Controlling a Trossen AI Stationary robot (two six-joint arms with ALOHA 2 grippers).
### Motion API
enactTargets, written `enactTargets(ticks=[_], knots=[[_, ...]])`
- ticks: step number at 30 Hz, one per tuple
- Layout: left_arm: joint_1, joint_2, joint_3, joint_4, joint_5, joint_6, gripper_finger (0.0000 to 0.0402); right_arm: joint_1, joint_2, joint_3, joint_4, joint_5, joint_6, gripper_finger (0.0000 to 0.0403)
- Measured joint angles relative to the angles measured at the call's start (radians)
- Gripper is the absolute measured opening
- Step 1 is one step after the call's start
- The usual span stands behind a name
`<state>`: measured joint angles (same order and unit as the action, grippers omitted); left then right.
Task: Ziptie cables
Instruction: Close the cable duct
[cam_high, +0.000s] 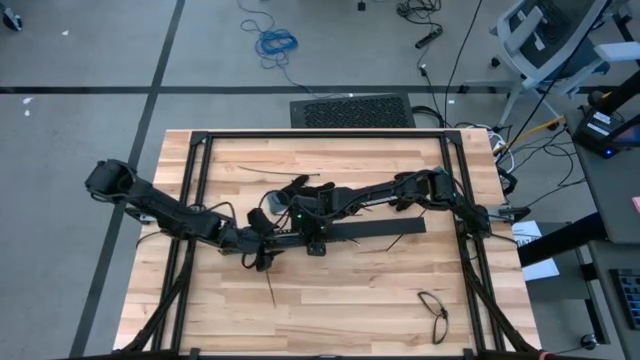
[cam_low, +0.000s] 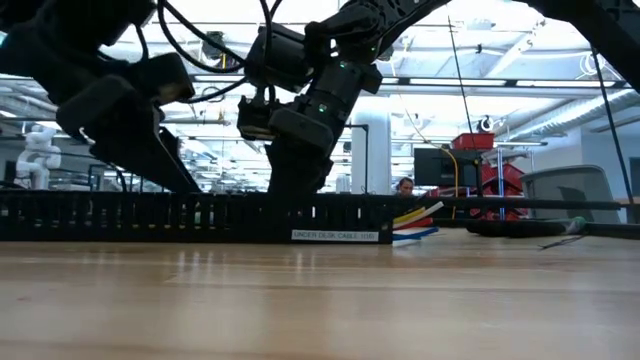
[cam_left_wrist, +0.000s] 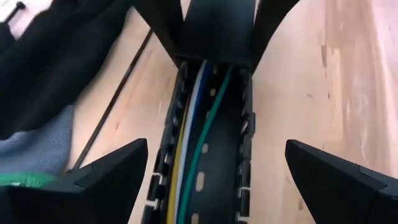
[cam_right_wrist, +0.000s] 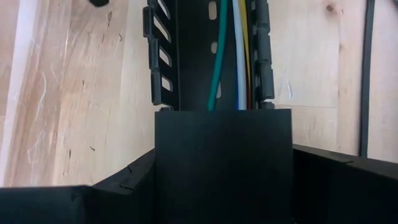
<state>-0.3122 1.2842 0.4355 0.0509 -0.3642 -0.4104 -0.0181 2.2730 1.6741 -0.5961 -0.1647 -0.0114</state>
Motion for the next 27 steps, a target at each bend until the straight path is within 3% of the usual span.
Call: enactTargets(ticks=[27], knots=[[0.000,-0.009,0.010,-0.017,0.024,0.000,0.0374,-0.002,-0.003,-0.003,0.046,-0.048,0.027,0.0260]])
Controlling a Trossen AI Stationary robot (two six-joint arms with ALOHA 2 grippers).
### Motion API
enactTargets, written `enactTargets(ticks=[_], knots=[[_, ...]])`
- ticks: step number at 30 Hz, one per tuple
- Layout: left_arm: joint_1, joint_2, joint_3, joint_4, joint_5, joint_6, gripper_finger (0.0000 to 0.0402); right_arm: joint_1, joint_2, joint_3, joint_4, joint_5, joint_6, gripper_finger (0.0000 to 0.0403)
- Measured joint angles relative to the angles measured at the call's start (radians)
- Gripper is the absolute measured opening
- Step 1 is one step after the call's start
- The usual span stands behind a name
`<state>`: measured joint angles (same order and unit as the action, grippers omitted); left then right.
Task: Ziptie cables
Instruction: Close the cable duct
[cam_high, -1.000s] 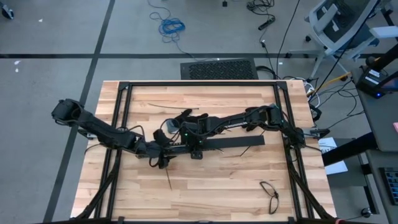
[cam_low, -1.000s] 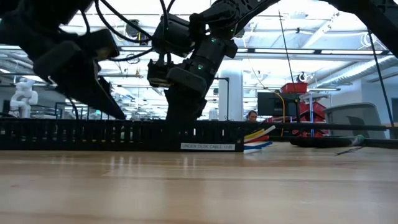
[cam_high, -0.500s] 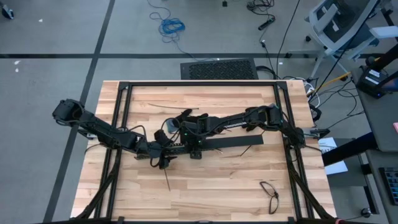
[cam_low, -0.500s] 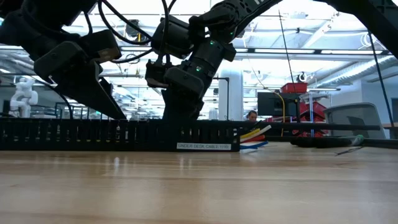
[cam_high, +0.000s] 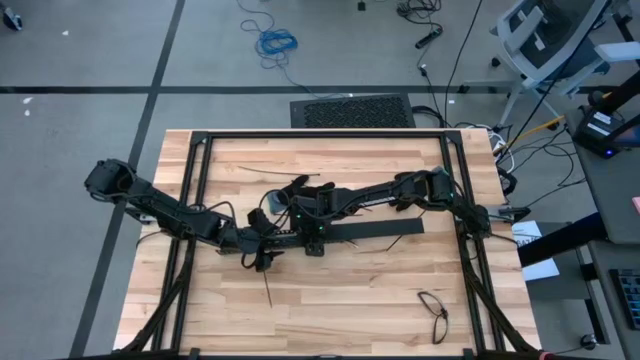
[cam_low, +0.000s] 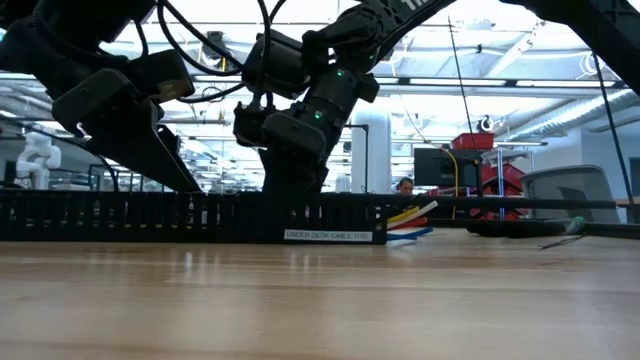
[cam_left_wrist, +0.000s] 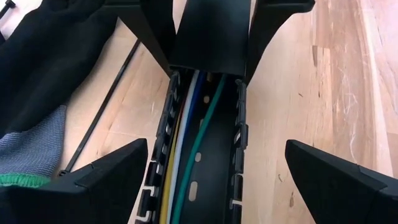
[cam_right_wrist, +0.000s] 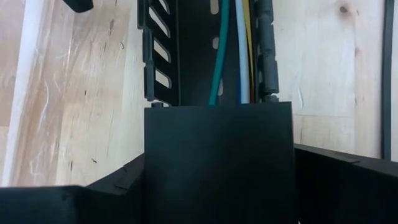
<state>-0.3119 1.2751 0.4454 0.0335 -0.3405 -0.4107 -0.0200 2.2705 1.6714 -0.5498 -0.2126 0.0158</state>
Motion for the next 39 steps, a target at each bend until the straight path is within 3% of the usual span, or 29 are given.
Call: enactTargets(ticks=[5,18,39], knots=[[0.000,0.000,0.000,0.002,0.000,0.001,0.0374,0.000,-0.001,0.000,-0.002,-0.001,0.047,0.0261],[0.000,0.000,0.001,0.003,0.000,0.001,0.0374,-0.005,-0.003,0.001,-0.027,-0.036,0.064,0.0323],[0.000,0.000,0.001,-0.003,0.000,0.006,0.0374,-0.012,-0.038,-0.004,-0.062,-0.048,0.028,0.0325]])
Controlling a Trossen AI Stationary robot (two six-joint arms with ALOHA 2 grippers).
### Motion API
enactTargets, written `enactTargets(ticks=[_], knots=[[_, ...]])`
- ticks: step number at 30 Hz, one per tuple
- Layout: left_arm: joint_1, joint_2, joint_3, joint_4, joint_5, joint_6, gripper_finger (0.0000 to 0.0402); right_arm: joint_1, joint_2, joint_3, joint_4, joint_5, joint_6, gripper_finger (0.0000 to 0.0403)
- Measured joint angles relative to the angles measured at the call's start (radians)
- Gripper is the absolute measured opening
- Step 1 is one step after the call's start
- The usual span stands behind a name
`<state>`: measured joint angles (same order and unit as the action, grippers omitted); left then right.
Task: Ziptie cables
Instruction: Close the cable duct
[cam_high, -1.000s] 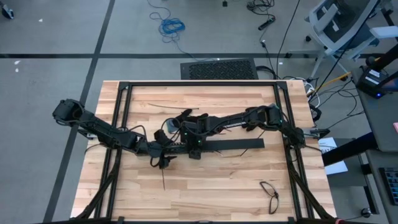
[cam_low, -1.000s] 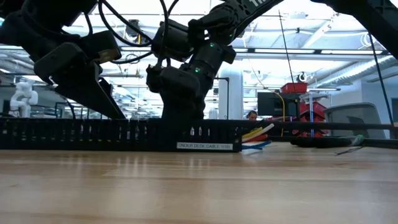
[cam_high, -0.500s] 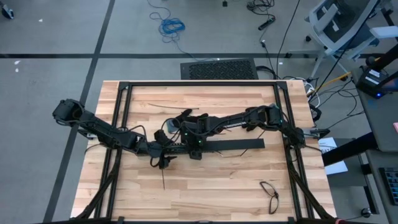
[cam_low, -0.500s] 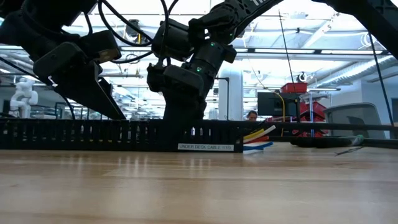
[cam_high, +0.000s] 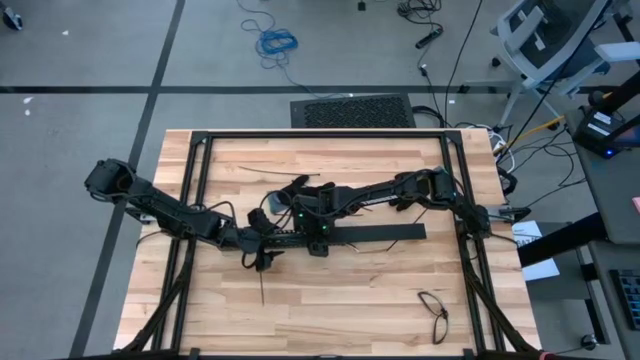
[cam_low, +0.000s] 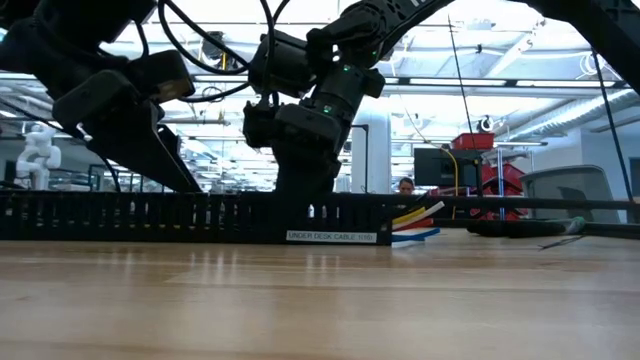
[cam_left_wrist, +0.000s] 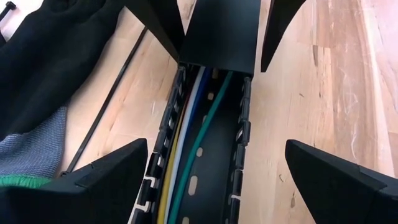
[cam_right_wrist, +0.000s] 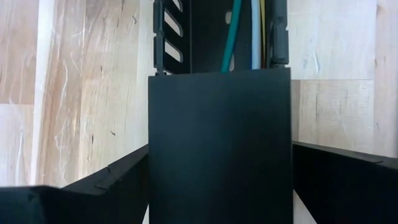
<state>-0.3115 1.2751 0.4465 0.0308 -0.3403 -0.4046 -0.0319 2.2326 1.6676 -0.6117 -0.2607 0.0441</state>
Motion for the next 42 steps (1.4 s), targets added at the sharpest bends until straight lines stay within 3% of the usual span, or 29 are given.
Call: enactTargets(ticks=[22,42], knots=[[0.000,0.000,0.000,-0.021,0.000,-0.006,0.0374,-0.013,-0.004,0.133,-0.126,-0.004,-0.028,0.0325],[0.005,0.000,0.000,-0.032,-0.006,-0.006,0.0374,0.004,-0.050,0.128,-0.194,0.007,-0.025,0.0325]])
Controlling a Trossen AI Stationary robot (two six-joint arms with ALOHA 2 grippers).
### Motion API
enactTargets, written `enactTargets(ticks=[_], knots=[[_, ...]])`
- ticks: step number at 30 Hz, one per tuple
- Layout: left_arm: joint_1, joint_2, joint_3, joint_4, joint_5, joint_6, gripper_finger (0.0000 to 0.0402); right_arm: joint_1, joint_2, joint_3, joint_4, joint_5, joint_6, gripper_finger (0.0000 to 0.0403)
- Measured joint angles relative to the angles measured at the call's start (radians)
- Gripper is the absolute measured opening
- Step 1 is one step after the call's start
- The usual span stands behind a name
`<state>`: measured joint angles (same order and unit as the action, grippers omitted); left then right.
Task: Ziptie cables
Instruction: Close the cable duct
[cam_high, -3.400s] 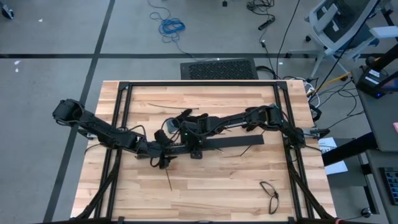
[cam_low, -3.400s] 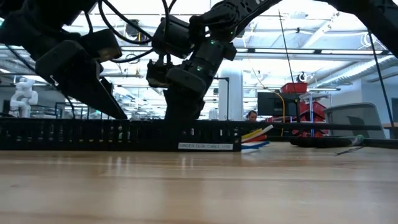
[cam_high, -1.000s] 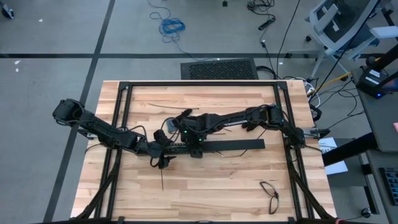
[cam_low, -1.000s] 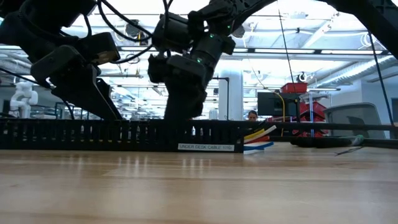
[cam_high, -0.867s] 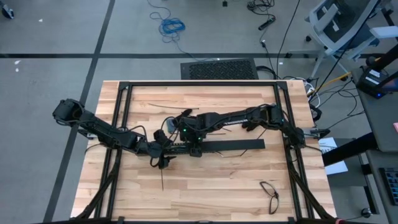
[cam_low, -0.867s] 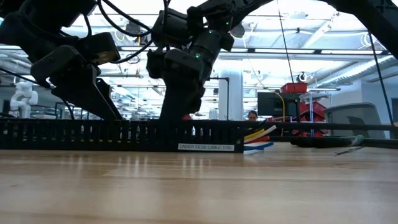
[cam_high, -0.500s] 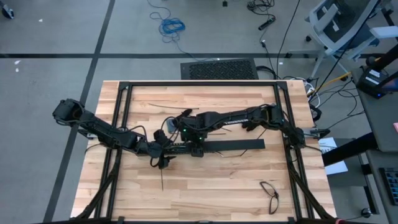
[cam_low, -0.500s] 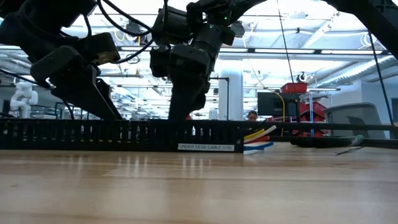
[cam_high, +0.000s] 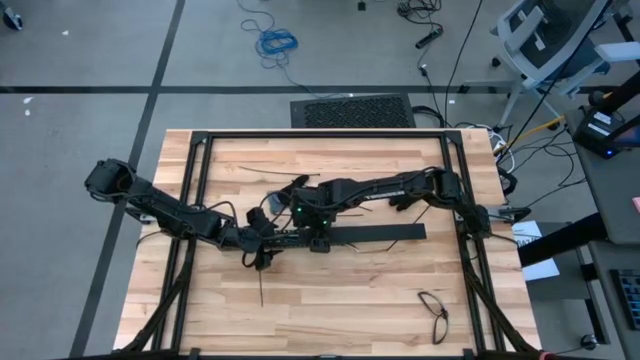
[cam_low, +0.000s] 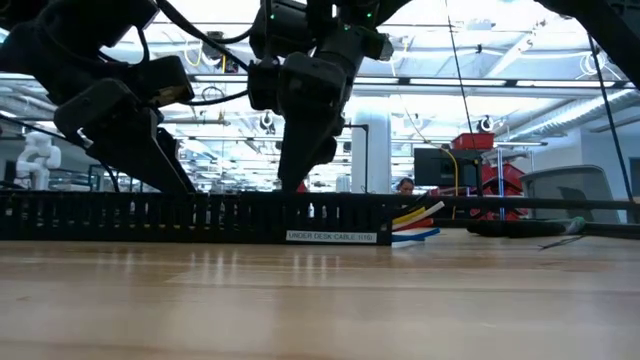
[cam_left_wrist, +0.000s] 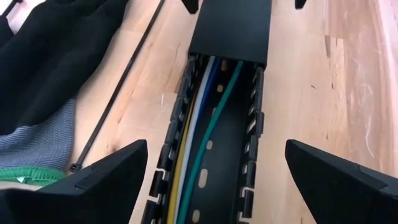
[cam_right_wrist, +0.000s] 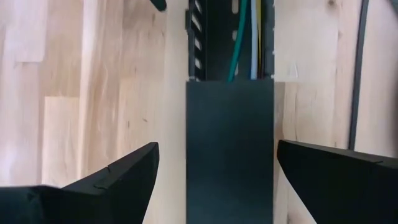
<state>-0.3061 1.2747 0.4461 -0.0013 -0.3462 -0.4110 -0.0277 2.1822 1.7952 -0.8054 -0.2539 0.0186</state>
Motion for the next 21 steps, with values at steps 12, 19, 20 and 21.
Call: enactTargets(ticks=[12,19,20,21], knots=[[-0.001,0.000,-0.001,-0.008,-0.002,0.000,0.0374,0.026,0.008,-0.003,0.034,0.081,0.007,0.0325],[-0.001,0.000,-0.001,-0.008,-0.011,0.000,0.0374,0.030,0.008,-0.003,0.040,0.140,0.038,0.0325],[-0.001,0.000,-0.001,-0.008,-0.011,0.000,0.0374,0.030,0.008,-0.003,0.041,0.148,0.040,0.0325],[-0.001,0.000,-0.001,-0.008,-0.011,0.000,0.0374,0.030,0.008,-0.003,0.042,0.152,0.040,0.0325]])
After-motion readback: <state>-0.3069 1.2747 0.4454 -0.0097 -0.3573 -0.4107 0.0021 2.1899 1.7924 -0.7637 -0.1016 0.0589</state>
